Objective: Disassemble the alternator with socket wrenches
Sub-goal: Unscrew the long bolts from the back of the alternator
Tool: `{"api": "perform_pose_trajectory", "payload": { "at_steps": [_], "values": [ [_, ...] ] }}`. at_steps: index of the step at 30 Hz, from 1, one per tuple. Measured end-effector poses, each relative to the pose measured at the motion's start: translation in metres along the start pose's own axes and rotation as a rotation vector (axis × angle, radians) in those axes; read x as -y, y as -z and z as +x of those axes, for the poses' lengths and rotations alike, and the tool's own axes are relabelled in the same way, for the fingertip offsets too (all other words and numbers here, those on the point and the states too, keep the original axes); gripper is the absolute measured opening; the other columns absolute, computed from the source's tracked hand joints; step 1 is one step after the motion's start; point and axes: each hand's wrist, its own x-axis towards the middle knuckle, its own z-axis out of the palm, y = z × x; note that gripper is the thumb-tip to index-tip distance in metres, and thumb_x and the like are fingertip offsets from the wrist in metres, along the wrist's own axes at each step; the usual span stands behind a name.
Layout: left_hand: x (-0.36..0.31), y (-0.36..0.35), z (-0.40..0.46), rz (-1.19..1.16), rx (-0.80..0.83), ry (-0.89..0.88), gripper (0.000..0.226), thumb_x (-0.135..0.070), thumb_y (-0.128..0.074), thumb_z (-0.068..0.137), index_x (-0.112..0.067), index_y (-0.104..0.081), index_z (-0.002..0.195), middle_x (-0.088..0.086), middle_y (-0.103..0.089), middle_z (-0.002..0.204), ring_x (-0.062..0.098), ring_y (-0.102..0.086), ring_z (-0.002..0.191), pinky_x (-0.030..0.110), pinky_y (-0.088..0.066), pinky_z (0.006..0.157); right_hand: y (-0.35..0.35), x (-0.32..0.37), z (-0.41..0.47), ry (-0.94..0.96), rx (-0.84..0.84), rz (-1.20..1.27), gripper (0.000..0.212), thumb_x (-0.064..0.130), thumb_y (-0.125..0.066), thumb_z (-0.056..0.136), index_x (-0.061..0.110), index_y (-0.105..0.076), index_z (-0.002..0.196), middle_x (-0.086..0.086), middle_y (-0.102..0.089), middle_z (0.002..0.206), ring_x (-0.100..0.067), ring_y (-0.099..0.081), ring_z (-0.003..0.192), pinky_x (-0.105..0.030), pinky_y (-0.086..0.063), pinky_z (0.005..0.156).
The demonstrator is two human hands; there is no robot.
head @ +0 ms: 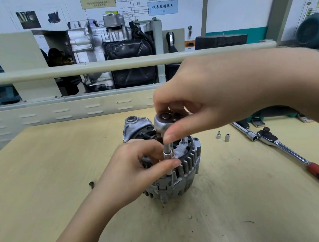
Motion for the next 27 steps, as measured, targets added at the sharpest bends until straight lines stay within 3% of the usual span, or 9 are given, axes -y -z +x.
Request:
{"api": "perform_pose_trajectory", "payload": {
  "at_steps": [5,11,15,20,22,24,27],
  "values": [
    [0.0015,0.0066,-0.0015,-0.058,0.095,0.017,0.011,-0.049,-0.060,0.070,-0.043,-0.068,0.074,-0.013,-0.070,0.081,0.003,-0.064,0.079,0.019,-0.049,0.069,0.0005,-0.0011,-0.0002,0.006,0.022,0.004,0.045,0.050,-0.037,0.075,0.017,-0.059,0.096,0.015,-0.052,0.074,-0.001,-0.048,0.075,-0.018,-0.036,0.068],
    [0.0029,0.0030,-0.0005,-0.023,0.039,-0.024,0.015,-0.041,-0.066,0.071,-0.026,-0.068,0.072,-0.014,-0.069,0.072,-0.002,-0.062,0.067,0.005,-0.040,0.061,0.0010,-0.0045,0.0005,-0.025,0.028,0.001,0.045,0.050,-0.038,0.074,0.022,-0.059,0.102,0.016,-0.055,0.082,0.002,-0.049,0.077,-0.017,-0.035,0.067],
    [0.0034,-0.0005,-0.0002,0.016,-0.020,-0.014,0.024,-0.050,-0.062,0.067,-0.027,-0.062,0.062,-0.011,-0.066,0.064,0.000,-0.057,0.058,0.008,-0.039,0.055,0.0013,-0.0049,-0.0009,-0.060,0.014,-0.038,0.053,0.065,-0.036,0.068,0.020,-0.058,0.087,0.014,-0.050,0.063,-0.001,-0.050,0.071,-0.018,-0.038,0.063],
    [0.0030,0.0023,-0.0005,-0.005,0.021,-0.001,0.023,-0.049,-0.061,0.069,-0.027,-0.065,0.065,-0.016,-0.065,0.067,-0.003,-0.058,0.064,0.007,-0.041,0.059,-0.0005,-0.0047,-0.0006,-0.033,-0.045,0.007,0.068,0.072,-0.025,0.058,0.016,-0.059,0.080,0.011,-0.041,0.047,0.012,-0.045,0.061,-0.008,-0.035,0.059],
    [0.0010,0.0050,-0.0009,-0.003,0.098,0.012,0.020,-0.051,-0.056,0.072,-0.036,-0.067,0.078,-0.017,-0.069,0.079,0.003,-0.062,0.077,0.019,-0.048,0.071,-0.0001,-0.0051,0.0002,-0.041,-0.013,0.036,0.066,0.073,-0.030,0.058,0.020,-0.059,0.085,0.012,-0.049,0.054,0.008,-0.049,0.067,-0.013,-0.038,0.059],
    [-0.0012,0.0054,-0.0010,0.016,0.151,0.008,0.011,-0.054,-0.051,0.073,-0.053,-0.062,0.077,-0.023,-0.068,0.085,0.008,-0.064,0.086,0.029,-0.049,0.080,0.0003,-0.0055,0.0003,-0.033,0.012,0.049,0.055,0.068,-0.041,0.065,0.024,-0.060,0.091,0.012,-0.052,0.061,-0.002,-0.051,0.072,-0.021,-0.040,0.061],
    [-0.0009,0.0031,-0.0008,-0.003,0.098,-0.002,0.010,-0.053,-0.055,0.071,-0.048,-0.063,0.068,-0.017,-0.069,0.077,0.008,-0.064,0.079,0.026,-0.048,0.072,0.0016,-0.0061,-0.0007,-0.034,0.015,0.052,0.044,0.055,-0.043,0.072,0.027,-0.061,0.101,0.014,-0.058,0.079,-0.004,-0.051,0.075,-0.026,-0.041,0.069]
  ]
}}
